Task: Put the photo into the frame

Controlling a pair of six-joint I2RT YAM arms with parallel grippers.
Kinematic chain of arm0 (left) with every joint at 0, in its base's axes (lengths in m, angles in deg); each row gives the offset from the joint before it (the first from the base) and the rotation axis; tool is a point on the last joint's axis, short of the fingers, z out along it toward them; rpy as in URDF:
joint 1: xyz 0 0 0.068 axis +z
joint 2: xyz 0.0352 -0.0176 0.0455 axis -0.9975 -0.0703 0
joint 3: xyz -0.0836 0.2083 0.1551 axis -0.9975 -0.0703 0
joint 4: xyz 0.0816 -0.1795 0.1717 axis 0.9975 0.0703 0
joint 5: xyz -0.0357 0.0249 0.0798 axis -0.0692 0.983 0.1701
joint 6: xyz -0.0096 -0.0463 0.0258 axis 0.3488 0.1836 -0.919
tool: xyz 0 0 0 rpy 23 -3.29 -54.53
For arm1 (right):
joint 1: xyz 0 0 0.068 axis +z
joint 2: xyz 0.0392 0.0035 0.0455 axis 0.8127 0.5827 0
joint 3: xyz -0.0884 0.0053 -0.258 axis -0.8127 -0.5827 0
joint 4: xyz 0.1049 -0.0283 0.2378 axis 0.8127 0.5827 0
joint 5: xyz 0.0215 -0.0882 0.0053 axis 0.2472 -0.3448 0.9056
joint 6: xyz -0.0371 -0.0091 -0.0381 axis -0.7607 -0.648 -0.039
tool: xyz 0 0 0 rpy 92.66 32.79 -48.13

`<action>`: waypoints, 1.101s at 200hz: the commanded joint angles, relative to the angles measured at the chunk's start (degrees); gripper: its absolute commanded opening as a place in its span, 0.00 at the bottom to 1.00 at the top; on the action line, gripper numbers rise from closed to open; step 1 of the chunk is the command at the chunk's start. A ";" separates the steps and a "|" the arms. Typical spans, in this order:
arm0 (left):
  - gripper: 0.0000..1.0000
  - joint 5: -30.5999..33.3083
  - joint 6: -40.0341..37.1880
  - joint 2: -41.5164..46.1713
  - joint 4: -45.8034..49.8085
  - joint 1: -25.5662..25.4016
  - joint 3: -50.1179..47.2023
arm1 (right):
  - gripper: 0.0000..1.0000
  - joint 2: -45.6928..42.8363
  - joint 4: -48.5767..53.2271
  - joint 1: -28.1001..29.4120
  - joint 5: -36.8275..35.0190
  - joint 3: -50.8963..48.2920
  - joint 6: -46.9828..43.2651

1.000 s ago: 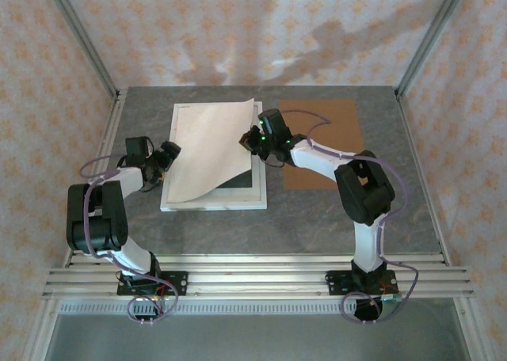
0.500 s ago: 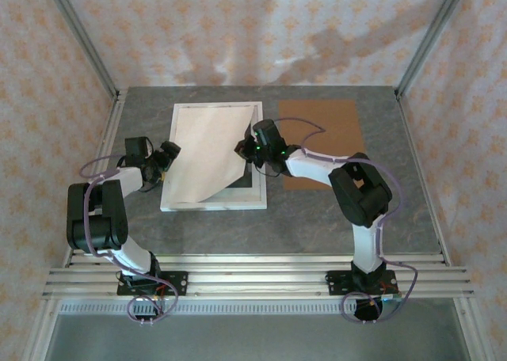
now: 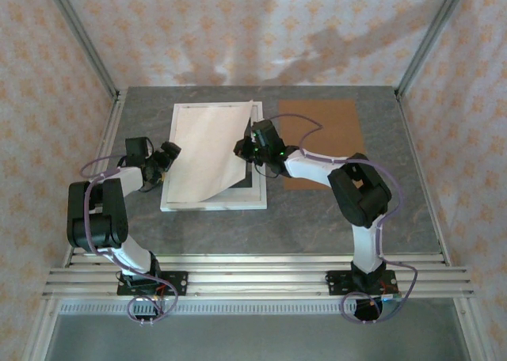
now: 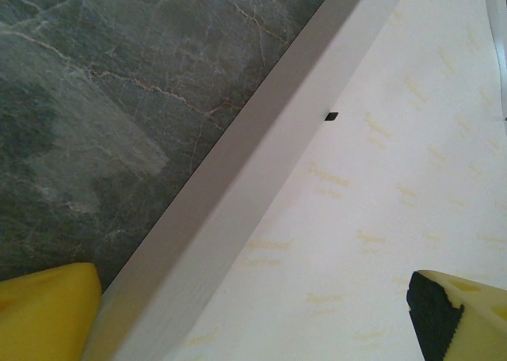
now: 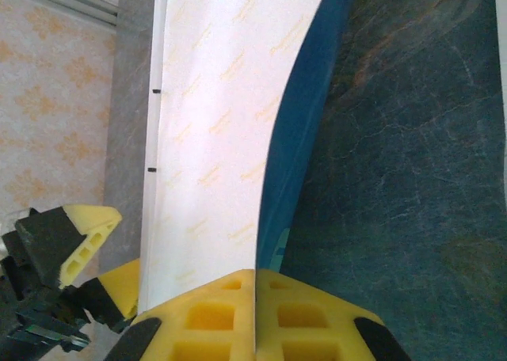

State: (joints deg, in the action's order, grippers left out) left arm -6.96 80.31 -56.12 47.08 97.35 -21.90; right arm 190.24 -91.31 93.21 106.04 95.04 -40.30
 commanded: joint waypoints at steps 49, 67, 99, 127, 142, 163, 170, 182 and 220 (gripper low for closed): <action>1.00 -1.44 -1.20 -0.47 1.53 0.27 2.00 | 0.15 -0.43 -2.31 0.22 -1.05 -0.25 0.36; 1.00 -1.43 -1.27 0.13 1.80 0.25 2.11 | 0.26 -0.28 -3.97 0.18 -1.37 -1.85 1.83; 1.00 0.53 -2.70 2.67 4.74 0.25 3.83 | 0.46 -0.90 -0.63 0.17 -3.55 -1.65 0.52; 1.00 1.58 -2.79 4.93 6.31 0.31 5.27 | 0.58 -0.22 5.17 0.17 -5.10 0.59 -0.89; 1.00 1.61 -2.53 5.84 6.93 0.27 5.95 | 0.65 0.33 7.68 0.17 -5.78 1.50 -0.93; 1.00 1.47 -2.78 6.70 8.48 0.27 7.34 | 0.77 0.49 12.71 0.19 -8.56 2.82 -0.96; 1.00 1.40 -2.96 6.99 8.95 0.30 7.78 | 0.81 0.38 15.42 0.17 -10.06 3.60 -1.17; 1.00 1.15 -3.06 7.47 9.51 0.24 8.32 | 0.85 0.10 19.59 0.05 -12.16 5.06 -2.23; 1.00 -2.29 -2.43 7.92 9.15 -0.91 9.38 | 0.99 -3.81 29.25 -2.30 -19.76 6.51 -5.25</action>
State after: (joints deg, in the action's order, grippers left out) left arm -7.25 78.81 -49.73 54.68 97.32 -14.27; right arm 190.26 -72.18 92.77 95.11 99.94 -43.14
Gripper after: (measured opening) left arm 0.998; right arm 0.969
